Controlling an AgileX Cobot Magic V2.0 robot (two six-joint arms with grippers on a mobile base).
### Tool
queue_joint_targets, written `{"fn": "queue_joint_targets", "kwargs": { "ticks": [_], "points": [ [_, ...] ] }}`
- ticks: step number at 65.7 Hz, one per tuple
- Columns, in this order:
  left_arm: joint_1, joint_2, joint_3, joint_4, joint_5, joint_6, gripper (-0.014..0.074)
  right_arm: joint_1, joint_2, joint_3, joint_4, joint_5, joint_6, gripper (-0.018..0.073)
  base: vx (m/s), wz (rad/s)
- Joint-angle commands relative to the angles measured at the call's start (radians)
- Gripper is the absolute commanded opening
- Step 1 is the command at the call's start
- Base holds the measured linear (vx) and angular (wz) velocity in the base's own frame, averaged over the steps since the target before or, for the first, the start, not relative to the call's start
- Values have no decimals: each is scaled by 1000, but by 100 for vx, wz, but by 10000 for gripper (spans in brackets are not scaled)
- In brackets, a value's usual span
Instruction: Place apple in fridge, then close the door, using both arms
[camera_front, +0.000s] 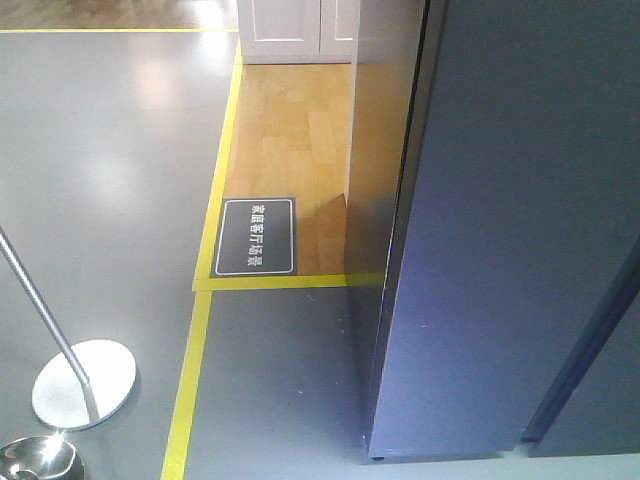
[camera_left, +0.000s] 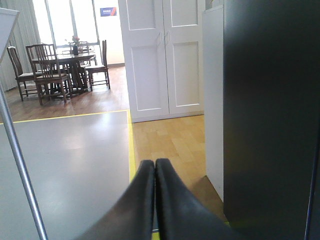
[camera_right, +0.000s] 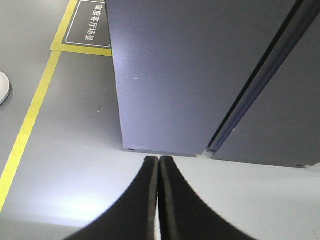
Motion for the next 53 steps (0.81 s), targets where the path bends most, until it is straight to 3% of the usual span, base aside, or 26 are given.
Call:
{"fn": "queue_joint_targets", "kwargs": {
  "ticks": [1,39,46,53],
  "points": [
    [3,-8,26,-9,-77,-9,-6,1,11,-24,-8,-59,4,-3,0,0],
    [3,-7,26,-9,-77,-9,-6,0,-37,32,-20,-93,-1,-3,0,0],
    [3,-7,26,-9,-77,-9,-6,-15,-98,138,-11,-218,-4,-3,0,0],
    [3,-7,26,-9,-77,-9,-6,-24,-185,282,14,-457,-4,-3,0,0]
  ]
}}
